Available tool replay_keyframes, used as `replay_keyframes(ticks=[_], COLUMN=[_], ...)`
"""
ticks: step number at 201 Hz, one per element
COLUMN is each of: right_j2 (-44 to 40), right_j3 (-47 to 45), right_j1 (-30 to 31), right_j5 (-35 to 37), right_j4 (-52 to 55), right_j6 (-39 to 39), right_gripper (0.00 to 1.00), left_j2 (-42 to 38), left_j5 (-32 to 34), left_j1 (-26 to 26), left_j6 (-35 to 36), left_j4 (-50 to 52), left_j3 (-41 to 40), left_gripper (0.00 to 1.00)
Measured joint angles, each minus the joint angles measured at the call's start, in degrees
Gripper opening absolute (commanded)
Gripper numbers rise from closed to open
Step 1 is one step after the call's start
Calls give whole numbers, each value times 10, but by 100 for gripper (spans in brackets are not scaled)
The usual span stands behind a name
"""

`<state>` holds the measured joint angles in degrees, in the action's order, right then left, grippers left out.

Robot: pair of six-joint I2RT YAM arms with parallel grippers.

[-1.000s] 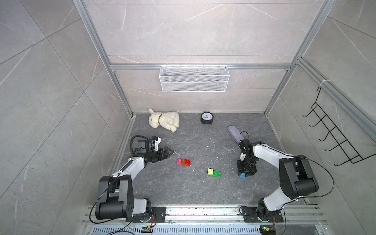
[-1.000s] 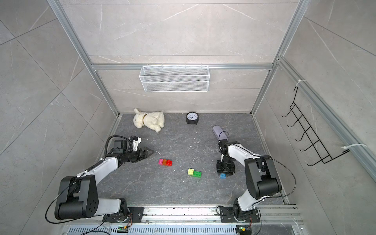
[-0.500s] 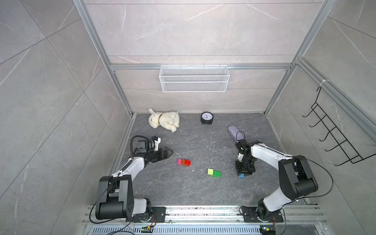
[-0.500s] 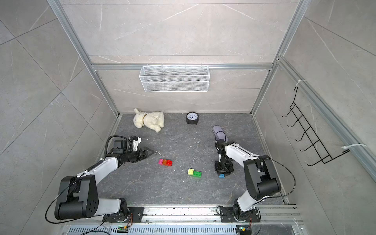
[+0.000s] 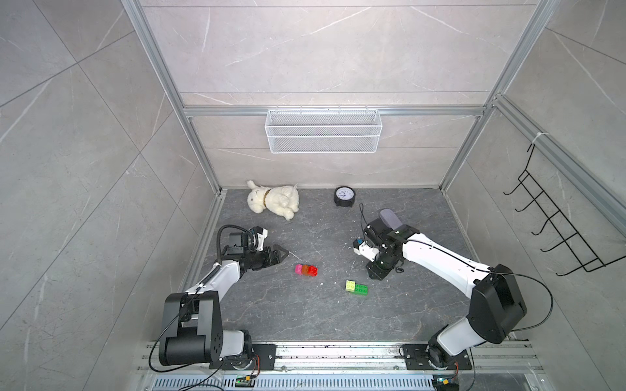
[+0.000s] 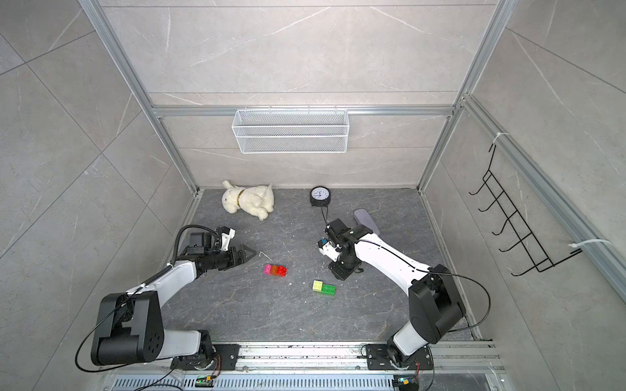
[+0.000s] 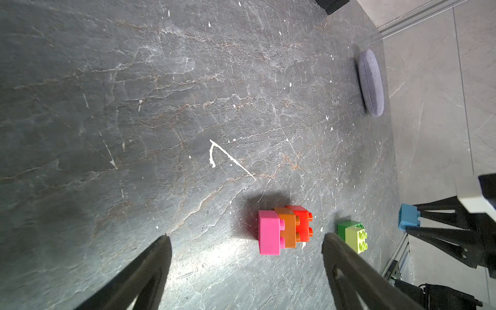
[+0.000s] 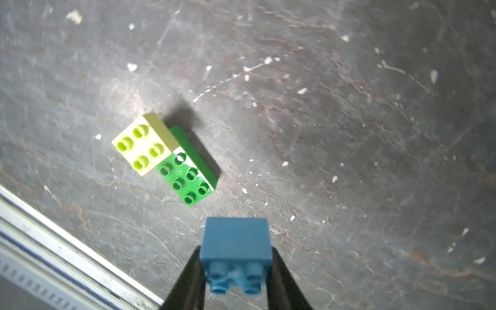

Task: Assemble the letter y with lego
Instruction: Assemble the lego brick with the lego brick.

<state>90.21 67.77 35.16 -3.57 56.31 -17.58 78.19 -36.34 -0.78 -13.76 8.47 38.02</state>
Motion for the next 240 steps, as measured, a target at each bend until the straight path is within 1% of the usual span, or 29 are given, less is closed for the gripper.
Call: replay_keyframes(ticks=[18,37,76,108,158,240], right_j2=[0,3,51,83,102,121], right_j3=[-8,-9,-8,-7,-3,9], right_j1=[23,36,66,78,79,95], right_j5=[6,13,23,37,68,73], right_j4=[-2,-3,-2,1,3,18], right_j6=[-70,-122,-182,-198,-200,-204], right_gripper=[29,29,28,28,28,26], left_j2=[0,0,0,0,0,1], left_j5=[0,0,0,0,0,0], left_j1=[0,0,0,0,0,-2], left_j6=[0,0,0,0,0,0], left_j4=[0,0,0,0,0,0], left_j3=[0,0,0,0,0,0], left_gripper=[91,91,91,91,91,91])
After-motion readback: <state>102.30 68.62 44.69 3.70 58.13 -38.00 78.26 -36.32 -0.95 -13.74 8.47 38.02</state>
